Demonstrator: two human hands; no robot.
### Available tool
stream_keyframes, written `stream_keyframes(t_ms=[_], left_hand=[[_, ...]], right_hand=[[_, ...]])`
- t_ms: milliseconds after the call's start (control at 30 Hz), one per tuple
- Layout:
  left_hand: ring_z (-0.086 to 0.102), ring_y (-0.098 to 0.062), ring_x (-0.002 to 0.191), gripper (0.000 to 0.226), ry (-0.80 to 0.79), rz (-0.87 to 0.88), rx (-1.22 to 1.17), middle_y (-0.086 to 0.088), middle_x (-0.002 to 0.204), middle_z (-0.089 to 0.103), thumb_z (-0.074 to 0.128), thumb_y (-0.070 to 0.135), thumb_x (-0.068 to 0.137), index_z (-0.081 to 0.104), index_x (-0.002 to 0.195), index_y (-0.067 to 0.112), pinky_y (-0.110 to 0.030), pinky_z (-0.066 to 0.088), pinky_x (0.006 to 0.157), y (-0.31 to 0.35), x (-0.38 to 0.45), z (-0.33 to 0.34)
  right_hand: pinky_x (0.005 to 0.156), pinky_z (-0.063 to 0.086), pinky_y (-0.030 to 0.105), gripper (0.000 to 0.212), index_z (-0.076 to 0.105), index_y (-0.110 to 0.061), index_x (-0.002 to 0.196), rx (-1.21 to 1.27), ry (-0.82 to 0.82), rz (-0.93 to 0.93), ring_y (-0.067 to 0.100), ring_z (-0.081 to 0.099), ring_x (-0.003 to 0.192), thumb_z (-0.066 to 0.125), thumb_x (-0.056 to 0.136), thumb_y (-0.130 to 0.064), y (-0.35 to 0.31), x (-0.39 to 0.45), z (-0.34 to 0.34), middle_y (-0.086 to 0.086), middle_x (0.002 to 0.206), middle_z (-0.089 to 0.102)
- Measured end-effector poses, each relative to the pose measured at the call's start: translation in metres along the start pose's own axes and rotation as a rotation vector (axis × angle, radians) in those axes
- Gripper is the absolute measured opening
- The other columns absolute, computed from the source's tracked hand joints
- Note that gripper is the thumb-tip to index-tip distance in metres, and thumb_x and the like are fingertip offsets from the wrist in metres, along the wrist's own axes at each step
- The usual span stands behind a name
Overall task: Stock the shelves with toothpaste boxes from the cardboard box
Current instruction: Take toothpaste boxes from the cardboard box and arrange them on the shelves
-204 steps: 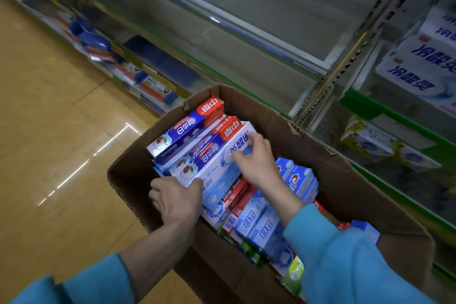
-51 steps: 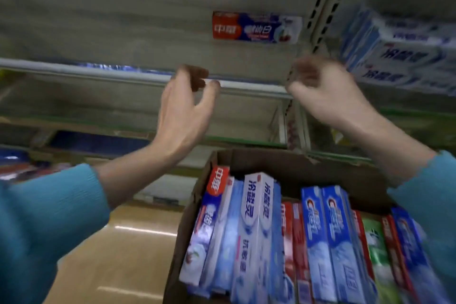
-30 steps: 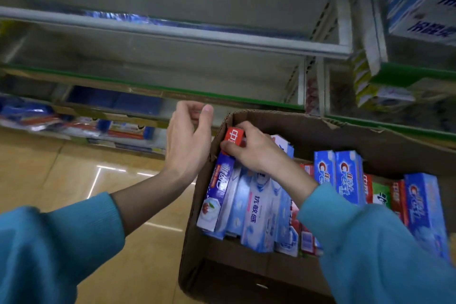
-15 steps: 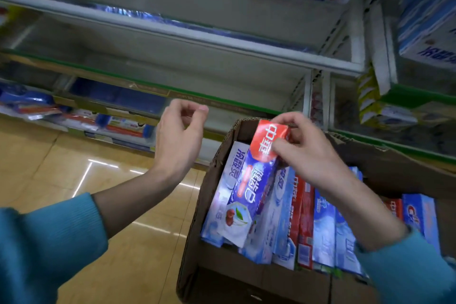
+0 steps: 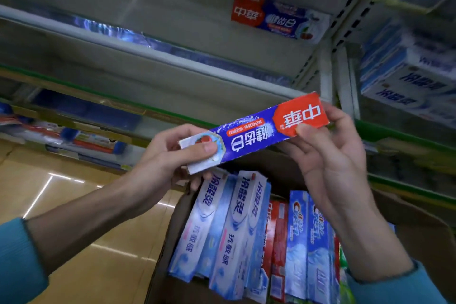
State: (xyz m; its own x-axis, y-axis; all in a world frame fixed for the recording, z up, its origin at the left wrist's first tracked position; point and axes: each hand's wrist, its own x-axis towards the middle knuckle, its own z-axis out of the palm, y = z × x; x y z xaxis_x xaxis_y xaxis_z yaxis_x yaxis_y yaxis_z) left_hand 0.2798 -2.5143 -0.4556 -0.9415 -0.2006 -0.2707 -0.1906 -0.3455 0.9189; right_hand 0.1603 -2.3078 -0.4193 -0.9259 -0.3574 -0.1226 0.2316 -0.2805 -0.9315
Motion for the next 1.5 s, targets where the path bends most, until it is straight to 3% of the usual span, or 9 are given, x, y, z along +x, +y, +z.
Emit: stream_keyframes(t_ms=[233,367,467,600,833,933,1100,1300,1500], left_hand=[[0.073,-0.028,0.100,0.052,-0.187,-0.135,0.152,-0.016,0.110,0.074,0.085,0.035,0.063,0.064,0.104,0.011,-0.031,0.057,0.081,-0.007,-0.001,-0.002],[0.072,-0.027,0.108,0.061,-0.252,-0.107,0.151,-0.011,0.117,0.073,0.085,0.045,0.065,0.063,0.121,0.034,-0.030,0.060,0.082,0.012,0.001,0.016],[0.072,-0.026,0.107,0.076,-0.185,-0.012,0.167,-0.009,0.116,0.074,0.085,0.052,0.064,0.054,0.132,0.037,-0.035,0.061,0.084,0.029,0.012,0.028],[0.072,-0.032,0.107,0.060,-0.111,0.071,0.214,-0.012,0.115,0.074,0.080,0.026,0.084,0.051,0.136,0.028,-0.048,0.057,0.091,0.039,0.022,0.039],[0.073,-0.027,0.105,0.059,0.117,0.122,0.048,-0.011,0.117,0.073,0.080,0.018,0.082,0.050,0.132,0.018,-0.036,0.058,0.078,0.042,0.025,0.035],[0.073,-0.030,0.101,0.057,0.222,0.140,-0.175,-0.017,0.117,0.072,0.070,0.012,0.084,0.044,0.135,0.011,-0.035,0.061,0.076,0.045,0.028,0.033],[0.072,-0.031,0.108,0.060,0.244,0.191,-0.261,-0.014,0.118,0.073,0.071,0.013,0.081,0.041,0.133,0.022,-0.043,0.061,0.088,0.043,0.033,0.033],[0.071,-0.012,0.107,0.047,0.394,0.378,0.207,-0.001,0.120,0.070,0.074,0.025,0.084,0.055,0.127,0.015,-0.024,0.059,0.088,0.051,0.041,0.033],[0.068,-0.008,0.098,0.034,0.571,0.516,0.681,0.012,0.103,0.071,0.074,0.046,0.087,0.066,0.113,0.026,-0.030,0.053,0.086,0.078,0.079,0.035]], right_hand=[[0.078,0.056,0.029,0.046,0.058,-0.014,0.125,-0.151,-0.095,-0.038,0.021,0.066,0.098,0.068,0.081,-0.009,-0.009,0.007,0.004,0.008,0.105,0.070],[0.076,0.056,0.031,0.048,0.056,-0.015,0.125,-0.230,-0.195,0.004,0.025,0.066,0.096,0.073,0.080,-0.009,-0.010,0.014,0.009,0.012,0.105,0.072],[0.079,0.059,0.037,0.052,0.051,-0.011,0.125,-0.235,-0.265,0.063,0.030,0.071,0.091,0.076,0.080,-0.012,-0.011,0.015,0.016,0.017,0.103,0.073],[0.081,0.060,0.039,0.052,0.055,-0.012,0.125,-0.300,-0.300,0.053,0.030,0.073,0.095,0.072,0.078,-0.022,-0.019,0.016,0.019,0.016,0.104,0.073],[0.086,0.058,0.040,0.045,0.059,-0.027,0.124,-0.535,-0.366,0.168,0.024,0.071,0.101,0.071,0.086,-0.048,-0.022,0.008,-0.010,0.005,0.111,0.074],[0.079,0.059,0.029,0.040,0.060,-0.028,0.121,-0.558,-0.413,0.292,0.018,0.073,0.097,0.071,0.083,-0.031,-0.027,-0.002,-0.025,-0.003,0.110,0.074],[0.073,0.058,0.034,0.040,0.065,-0.022,0.121,-0.501,-0.316,0.145,0.028,0.070,0.085,0.072,0.081,-0.019,-0.017,-0.004,-0.036,0.010,0.107,0.072],[0.075,0.059,0.030,0.024,0.069,-0.026,0.110,-0.598,-0.067,-0.038,0.019,0.071,0.083,0.063,0.087,-0.032,-0.026,0.015,-0.034,0.003,0.095,0.075],[0.074,0.054,0.039,0.017,0.068,-0.024,0.099,-0.873,0.109,-0.308,0.013,0.067,0.080,0.056,0.098,-0.035,-0.040,0.056,-0.018,-0.003,0.086,0.072]])
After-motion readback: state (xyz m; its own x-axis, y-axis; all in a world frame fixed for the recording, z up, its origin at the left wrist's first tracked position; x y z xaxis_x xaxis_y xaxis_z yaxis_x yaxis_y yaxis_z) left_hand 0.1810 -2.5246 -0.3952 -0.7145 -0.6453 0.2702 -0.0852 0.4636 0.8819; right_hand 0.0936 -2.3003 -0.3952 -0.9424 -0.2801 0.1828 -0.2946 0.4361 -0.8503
